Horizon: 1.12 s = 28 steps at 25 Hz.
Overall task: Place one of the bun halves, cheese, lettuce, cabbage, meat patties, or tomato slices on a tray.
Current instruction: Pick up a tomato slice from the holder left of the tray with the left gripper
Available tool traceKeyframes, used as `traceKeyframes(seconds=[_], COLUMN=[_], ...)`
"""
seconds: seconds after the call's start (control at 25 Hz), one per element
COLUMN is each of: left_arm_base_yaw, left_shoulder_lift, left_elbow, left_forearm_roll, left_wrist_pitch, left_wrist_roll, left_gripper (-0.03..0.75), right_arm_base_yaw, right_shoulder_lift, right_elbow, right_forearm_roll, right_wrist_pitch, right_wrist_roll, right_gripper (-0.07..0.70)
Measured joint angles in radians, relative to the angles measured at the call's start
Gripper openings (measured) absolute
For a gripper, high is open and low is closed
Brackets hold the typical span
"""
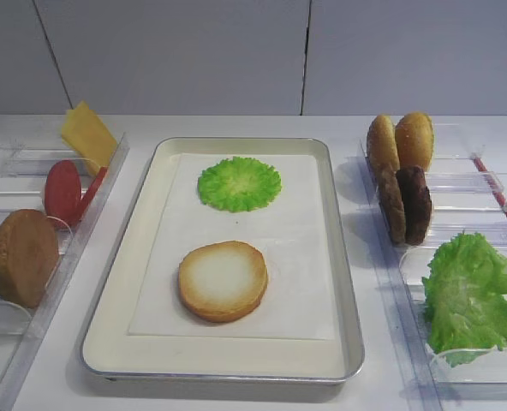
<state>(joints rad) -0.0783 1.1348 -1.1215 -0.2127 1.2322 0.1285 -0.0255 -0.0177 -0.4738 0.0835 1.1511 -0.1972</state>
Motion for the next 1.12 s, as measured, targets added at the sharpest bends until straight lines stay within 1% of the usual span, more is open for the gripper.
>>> traceKeyframes(seconds=[0.16, 0.24, 0.32, 0.4, 0.6, 0.76, 0.88, 1.12], left_arm_base_yaw=[-0.140, -0.195, -0.235, -0.259, -0.264, -0.266, -0.266, -0.268], left_shoulder_lift=[0.128, 0.194, 0.263, 0.341, 0.504, 0.607, 0.666, 0.747], left_elbow=[-0.076, -0.113, -0.156, -0.200, -0.310, -0.377, -0.407, -0.415], left_forearm_roll=[0.121, 0.196, 0.242, 0.264, 0.282, 0.310, 0.336, 0.390], left_wrist_pitch=[-0.013, -0.019, -0.023, -0.025, -0.027, -0.029, -0.032, -0.044], left_wrist_roll=[-0.103, -0.166, -0.202, -0.227, -0.246, -0.265, -0.273, -0.291], left_gripper=[0.359, 0.359, 0.359, 0.359, 0.359, 0.360, 0.360, 0.359], right_arm_base_yaw=[0.000, 0.000, 0.000, 0.000, 0.000, 0.000, 0.000, 0.000], right_shoulder_lift=[0.000, 0.000, 0.000, 0.000, 0.000, 0.000, 0.000, 0.000], right_elbow=[0.000, 0.000, 0.000, 0.000, 0.000, 0.000, 0.000, 0.000], right_forearm_roll=[0.000, 0.000, 0.000, 0.000, 0.000, 0.000, 0.000, 0.000], right_wrist_pitch=[0.000, 0.000, 0.000, 0.000, 0.000, 0.000, 0.000, 0.000], right_wrist_roll=[0.000, 0.000, 0.000, 0.000, 0.000, 0.000, 0.000, 0.000], right_gripper=[0.486, 0.486, 0.486, 0.486, 0.486, 0.486, 0.486, 0.478])
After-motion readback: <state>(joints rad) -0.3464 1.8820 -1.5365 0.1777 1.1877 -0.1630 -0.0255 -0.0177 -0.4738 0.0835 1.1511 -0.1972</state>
